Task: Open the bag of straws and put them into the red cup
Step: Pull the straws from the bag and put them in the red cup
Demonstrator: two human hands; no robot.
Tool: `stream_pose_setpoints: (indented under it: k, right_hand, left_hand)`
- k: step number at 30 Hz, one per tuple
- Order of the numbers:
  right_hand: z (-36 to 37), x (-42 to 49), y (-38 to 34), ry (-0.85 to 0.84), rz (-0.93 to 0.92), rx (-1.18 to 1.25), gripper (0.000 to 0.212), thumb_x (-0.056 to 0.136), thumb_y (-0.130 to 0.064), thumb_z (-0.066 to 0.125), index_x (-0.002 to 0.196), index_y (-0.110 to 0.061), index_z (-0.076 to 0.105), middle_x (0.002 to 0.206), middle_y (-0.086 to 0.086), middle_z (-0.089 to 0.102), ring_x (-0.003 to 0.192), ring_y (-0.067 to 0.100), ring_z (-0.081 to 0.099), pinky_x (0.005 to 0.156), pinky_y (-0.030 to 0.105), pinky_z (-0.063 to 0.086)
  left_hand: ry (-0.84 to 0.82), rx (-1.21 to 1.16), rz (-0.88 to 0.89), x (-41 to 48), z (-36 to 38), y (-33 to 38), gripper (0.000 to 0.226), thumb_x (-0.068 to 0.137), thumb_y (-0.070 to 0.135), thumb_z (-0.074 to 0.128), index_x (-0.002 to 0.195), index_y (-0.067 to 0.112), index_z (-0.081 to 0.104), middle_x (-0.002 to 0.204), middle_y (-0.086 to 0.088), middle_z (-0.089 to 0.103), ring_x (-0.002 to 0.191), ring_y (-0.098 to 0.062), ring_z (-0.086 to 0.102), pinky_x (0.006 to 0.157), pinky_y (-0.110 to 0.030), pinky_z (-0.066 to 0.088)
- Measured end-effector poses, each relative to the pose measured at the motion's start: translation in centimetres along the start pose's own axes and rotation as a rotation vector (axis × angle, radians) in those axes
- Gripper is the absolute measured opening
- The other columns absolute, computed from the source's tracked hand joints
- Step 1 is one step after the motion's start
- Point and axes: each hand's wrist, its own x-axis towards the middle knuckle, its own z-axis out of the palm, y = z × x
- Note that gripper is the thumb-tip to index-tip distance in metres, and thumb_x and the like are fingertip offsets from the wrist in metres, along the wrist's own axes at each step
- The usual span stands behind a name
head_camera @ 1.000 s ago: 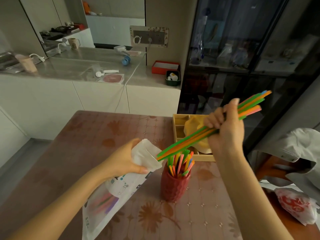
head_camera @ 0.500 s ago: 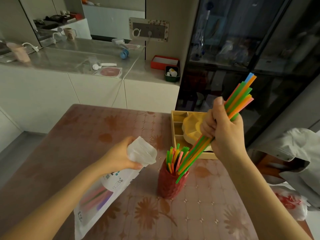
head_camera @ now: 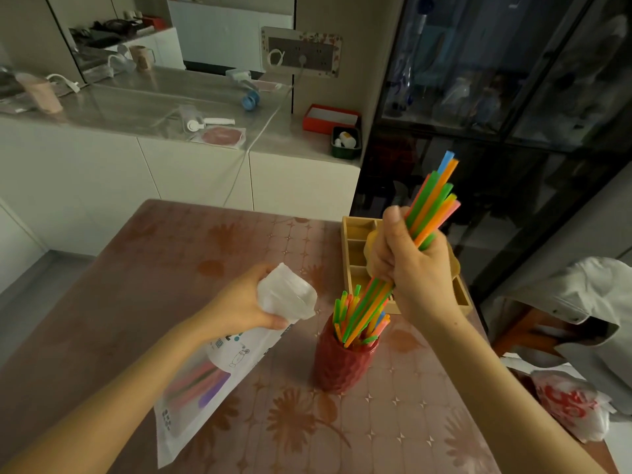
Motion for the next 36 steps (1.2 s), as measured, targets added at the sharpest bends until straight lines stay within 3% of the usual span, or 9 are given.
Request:
stream_pose_setpoints:
  k: [7,10,12,16,21,25,28,33,36]
  right_hand:
    - [0.5,-1.3,5.0,0.024,0.150,-0.246,0.047,0.093,-0.023,0.055,0.060,0.010,0.050,0.055,0.019,0.052,0.050,0.020,0.051,0.055,0.026,0.048]
    - [0.2,-1.9,5.6,-0.019,0.234,-0.305,0.031,0.087,-0.020,0.065,0.075,0.008,0.058,0.069,0.019,0.064,0.062,0.016,0.061,0.063,0.025,0.054]
    - [-0.3,-1.8,4.9,-0.038,0.240,-0.282,0.016,0.081,-0.011,0.071,0.084,-0.001,0.059,0.067,0.002,0.066,0.064,0.010,0.065,0.063,0.022,0.053]
    - [-1.3,-1.4,2.7,-0.027,0.155,-0.184,0.023,0.079,0.002,0.070,0.091,-0.015,0.059,0.064,-0.014,0.067,0.062,0.003,0.066,0.059,0.014,0.051]
    - [-1.2,-1.4,3.8,-0.134,0.226,-0.515,0.012,0.077,-0.001,0.071,0.076,-0.010,0.064,0.071,-0.003,0.070,0.070,0.013,0.066,0.065,0.026,0.055]
    - [-2.6,-1.7,3.7,-0.255,0.378,-0.435,0.029,0.074,-0.010,0.077,0.099,-0.016,0.065,0.100,0.000,0.069,0.090,0.009,0.066,0.070,0.017,0.053]
    - [-3.0,-1.9,2.3,-0.084,0.138,-0.238,0.035,0.078,-0.025,0.073,0.111,-0.031,0.060,0.112,-0.009,0.066,0.104,0.006,0.063,0.080,0.022,0.055]
    - [-1.8,-1.7,3.3,-0.096,-0.366,-0.764,0.027,0.090,-0.025,0.053,0.111,-0.012,0.062,0.109,-0.008,0.063,0.104,0.005,0.057,0.088,0.016,0.046]
    - [-2.0,-1.9,4.9,-0.159,-0.389,-0.982,0.017,0.088,-0.018,0.055,0.096,-0.007,0.065,0.088,0.000,0.065,0.081,0.009,0.056,0.075,0.017,0.043]
  left_hand:
    - [0.001,-0.035,-0.013,0.1,0.2,0.0,0.069,0.059,0.022,0.085,0.112,0.033,0.041,0.101,0.017,0.057,0.091,-0.002,0.058,0.075,-0.027,0.051]
    - [-0.003,-0.035,-0.015,0.1,0.3,0.0,0.073,0.059,0.024,0.085,0.116,0.033,0.041,0.104,0.018,0.057,0.092,-0.004,0.058,0.077,-0.030,0.052]
    - [-0.005,-0.031,-0.019,0.2,0.3,-0.1,0.074,0.058,0.025,0.085,0.116,0.033,0.040,0.104,0.018,0.057,0.092,-0.004,0.058,0.078,-0.031,0.053]
    - [-0.009,-0.031,-0.021,0.5,0.3,0.1,0.075,0.058,0.024,0.085,0.116,0.034,0.039,0.103,0.020,0.055,0.092,0.000,0.056,0.076,-0.027,0.050]
    - [0.002,-0.010,-0.001,0.7,0.1,0.8,0.073,0.058,0.024,0.086,0.112,0.036,0.039,0.104,0.020,0.055,0.092,-0.001,0.056,0.070,-0.022,0.048]
    - [0.008,0.018,-0.001,0.6,-0.2,1.3,0.073,0.059,0.024,0.085,0.110,0.039,0.036,0.102,0.022,0.053,0.091,-0.004,0.057,0.074,-0.033,0.053]
    - [0.008,0.019,0.001,0.7,-0.3,1.3,0.073,0.058,0.024,0.086,0.109,0.039,0.037,0.102,0.021,0.055,0.092,-0.003,0.056,0.075,-0.030,0.052]
    - [0.021,0.003,0.012,0.6,-0.6,1.9,0.071,0.058,0.022,0.086,0.110,0.037,0.040,0.100,0.018,0.057,0.091,-0.002,0.057,0.069,-0.022,0.048]
    - [0.033,0.011,0.017,0.5,-0.7,2.3,0.069,0.057,0.022,0.086,0.110,0.033,0.042,0.100,0.016,0.059,0.090,-0.003,0.058,0.073,-0.027,0.050]
